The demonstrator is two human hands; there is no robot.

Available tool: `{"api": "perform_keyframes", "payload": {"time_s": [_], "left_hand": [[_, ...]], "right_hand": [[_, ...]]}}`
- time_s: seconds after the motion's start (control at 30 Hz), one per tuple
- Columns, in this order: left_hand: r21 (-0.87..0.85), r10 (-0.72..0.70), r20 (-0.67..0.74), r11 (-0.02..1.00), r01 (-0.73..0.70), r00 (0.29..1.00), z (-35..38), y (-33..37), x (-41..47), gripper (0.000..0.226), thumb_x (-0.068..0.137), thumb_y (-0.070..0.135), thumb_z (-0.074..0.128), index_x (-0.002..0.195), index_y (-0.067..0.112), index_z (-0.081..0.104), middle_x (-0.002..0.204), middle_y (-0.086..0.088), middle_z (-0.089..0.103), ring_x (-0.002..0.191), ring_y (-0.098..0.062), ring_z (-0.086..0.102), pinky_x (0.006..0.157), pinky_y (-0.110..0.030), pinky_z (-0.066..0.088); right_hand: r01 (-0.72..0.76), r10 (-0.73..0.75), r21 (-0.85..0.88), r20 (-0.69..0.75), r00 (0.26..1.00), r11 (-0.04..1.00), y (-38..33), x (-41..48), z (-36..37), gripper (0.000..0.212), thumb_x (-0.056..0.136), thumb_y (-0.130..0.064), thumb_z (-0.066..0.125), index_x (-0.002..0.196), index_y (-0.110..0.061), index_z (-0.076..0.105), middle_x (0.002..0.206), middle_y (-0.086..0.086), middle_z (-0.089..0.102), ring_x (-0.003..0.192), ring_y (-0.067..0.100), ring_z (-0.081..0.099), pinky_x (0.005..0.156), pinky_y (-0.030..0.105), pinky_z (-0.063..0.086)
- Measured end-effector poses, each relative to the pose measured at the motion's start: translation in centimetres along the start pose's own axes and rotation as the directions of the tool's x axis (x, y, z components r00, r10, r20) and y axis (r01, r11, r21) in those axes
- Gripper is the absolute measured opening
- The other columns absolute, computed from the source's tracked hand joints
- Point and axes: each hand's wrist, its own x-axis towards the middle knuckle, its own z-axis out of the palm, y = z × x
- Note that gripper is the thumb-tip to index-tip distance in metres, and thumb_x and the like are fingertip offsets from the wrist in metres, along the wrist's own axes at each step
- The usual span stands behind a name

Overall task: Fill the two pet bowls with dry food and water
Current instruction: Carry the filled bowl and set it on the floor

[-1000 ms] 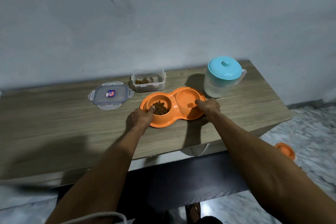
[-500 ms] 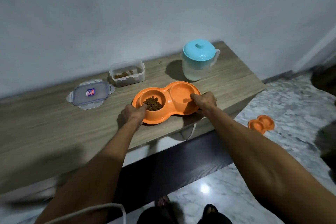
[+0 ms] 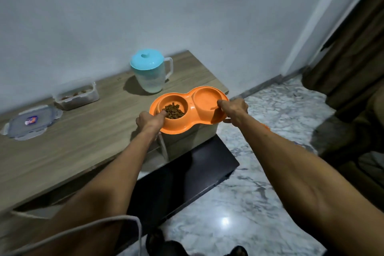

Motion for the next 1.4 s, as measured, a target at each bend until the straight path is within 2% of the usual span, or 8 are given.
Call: {"api": "perform_keyframes", "payload": {"time_s": [0.3, 0.43, 0.53, 0.7, 0.93, 1.07, 1.23, 1.4], "left_hand": [[-0.011, 0.055, 0.037, 0.998, -0.055, 0.998, 14.8, 9.6, -10.2, 0.050, 0.085, 0.044, 0.069, 0.097, -0.004, 0.067, 0.084, -0.021, 0.073, 0.039, -0.022, 0.053, 0.026, -0.015, 0.032], [-0.034, 0.091, 0.069, 0.995, -0.089, 0.993, 20.4, 13.5, -12.2, 0.053, 0.081, 0.045, 0.071, 0.102, -0.004, 0.067, 0.095, -0.020, 0.072, 0.059, -0.028, 0.067, 0.033, -0.020, 0.041], [-0.049, 0.112, 0.059, 0.993, -0.110, 0.992, 24.3, 16.6, -12.2, 0.059, 0.074, 0.048, 0.074, 0.106, -0.002, 0.067, 0.107, -0.018, 0.070, 0.086, -0.036, 0.072, 0.059, -0.035, 0.059], [-0.095, 0.140, 0.100, 0.987, -0.130, 0.985, 30.7, 21.3, -11.0, 0.051, 0.078, 0.040, 0.075, 0.106, -0.001, 0.063, 0.109, -0.016, 0.064, 0.087, -0.034, 0.068, 0.068, -0.047, 0.062], [-0.102, 0.138, 0.090, 0.986, -0.129, 0.986, 38.6, 27.2, -6.9, 0.047, 0.080, 0.039, 0.074, 0.099, -0.003, 0.067, 0.099, -0.019, 0.068, 0.082, -0.036, 0.069, 0.068, -0.044, 0.061], [-0.088, 0.090, 0.075, 0.993, -0.084, 0.993, 42.1, 28.0, -4.5, 0.044, 0.081, 0.041, 0.071, 0.100, 0.002, 0.068, 0.099, -0.014, 0.066, 0.080, -0.031, 0.065, 0.046, -0.027, 0.043], [-0.116, -0.004, 0.004, 0.993, 0.004, 1.000, 48.4, 25.4, 2.1, 0.051, 0.060, 0.057, 0.070, 0.083, 0.011, 0.066, 0.097, -0.015, 0.069, 0.097, -0.036, 0.066, 0.080, -0.046, 0.058], [-0.090, -0.089, -0.071, 0.993, 0.083, 0.993, 54.3, 21.5, 7.1, 0.046, 0.063, 0.053, 0.067, 0.075, 0.008, 0.066, 0.085, -0.016, 0.071, 0.084, -0.029, 0.066, 0.069, -0.036, 0.052]], "right_hand": [[0.028, -0.027, 0.030, -0.026, 0.999, 0.999, 2.2, 8.6, -17.6, 0.042, 0.074, -0.025, 0.079, 0.103, 0.002, 0.065, 0.111, 0.019, 0.064, 0.094, 0.038, 0.067, 0.054, 0.043, 0.061], [0.013, -0.010, 0.052, -0.051, 0.999, 0.999, 3.2, 13.4, -23.0, 0.055, 0.067, -0.028, 0.080, 0.111, 0.001, 0.064, 0.123, 0.017, 0.060, 0.098, 0.042, 0.065, 0.036, 0.034, 0.053], [0.015, -0.011, 0.067, -0.065, 0.998, 0.998, 3.1, 16.9, -26.0, 0.052, 0.070, -0.026, 0.079, 0.113, 0.000, 0.063, 0.123, 0.018, 0.061, 0.099, 0.041, 0.065, 0.036, 0.032, 0.052], [0.008, -0.002, 0.074, -0.086, 0.996, 0.997, 2.2, 23.4, -29.5, 0.040, 0.074, -0.022, 0.077, 0.104, -0.001, 0.062, 0.120, 0.020, 0.063, 0.097, 0.039, 0.066, 0.039, 0.032, 0.052], [-0.004, 0.014, 0.084, -0.119, 0.993, 0.996, 0.1, 32.8, -31.4, 0.038, 0.076, -0.024, 0.078, 0.101, -0.001, 0.061, 0.115, 0.019, 0.064, 0.093, 0.037, 0.067, 0.044, 0.036, 0.054], [-0.040, 0.047, 0.071, -0.090, 0.995, 0.997, 0.6, 38.4, -30.3, 0.045, 0.073, -0.026, 0.078, 0.107, 0.000, 0.063, 0.111, 0.020, 0.066, 0.088, 0.037, 0.068, 0.045, 0.037, 0.057], [-0.081, 0.083, 0.067, -0.021, 0.996, 0.994, 2.3, 45.3, -27.1, 0.029, 0.081, -0.021, 0.076, 0.087, -0.003, 0.055, 0.081, 0.012, 0.055, 0.083, 0.035, 0.062, 0.069, 0.050, 0.062], [-0.073, 0.074, -0.006, 0.066, 0.995, 0.997, 7.2, 53.9, -20.9, 0.029, 0.081, -0.025, 0.074, 0.097, -0.008, 0.058, 0.076, 0.004, 0.050, 0.066, 0.029, 0.062, 0.075, 0.053, 0.061]]}}
